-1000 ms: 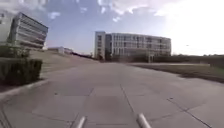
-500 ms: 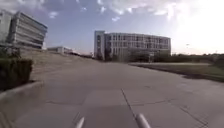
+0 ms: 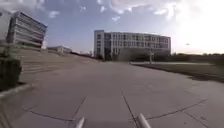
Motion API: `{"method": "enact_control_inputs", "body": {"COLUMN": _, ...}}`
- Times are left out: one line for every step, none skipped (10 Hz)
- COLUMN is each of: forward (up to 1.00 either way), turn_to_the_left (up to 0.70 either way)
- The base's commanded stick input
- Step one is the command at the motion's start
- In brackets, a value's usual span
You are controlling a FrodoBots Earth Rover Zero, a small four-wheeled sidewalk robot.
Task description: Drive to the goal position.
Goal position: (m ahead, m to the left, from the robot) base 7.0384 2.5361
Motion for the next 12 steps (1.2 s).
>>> {"method": "enact_control_inputs", "body": {"forward": 0.7, "turn_to_the_left": 0.0}}
{"method": "enact_control_inputs", "body": {"forward": 0.7, "turn_to_the_left": 0.0}}
{"method": "enact_control_inputs", "body": {"forward": 0.7, "turn_to_the_left": 0.0}}
{"method": "enact_control_inputs", "body": {"forward": 0.7, "turn_to_the_left": 0.0}}
{"method": "enact_control_inputs", "body": {"forward": 0.7, "turn_to_the_left": 0.0}}
{"method": "enact_control_inputs", "body": {"forward": 0.7, "turn_to_the_left": 0.0}}
{"method": "enact_control_inputs", "body": {"forward": 0.7, "turn_to_the_left": 0.0}}
{"method": "enact_control_inputs", "body": {"forward": 0.7, "turn_to_the_left": 0.0}}
{"method": "enact_control_inputs", "body": {"forward": 0.7, "turn_to_the_left": 0.0}}
{"method": "enact_control_inputs", "body": {"forward": 0.7, "turn_to_the_left": 0.0}}
{"method": "enact_control_inputs", "body": {"forward": 0.7, "turn_to_the_left": 0.0}}
{"method": "enact_control_inputs", "body": {"forward": 0.7, "turn_to_the_left": 0.0}}
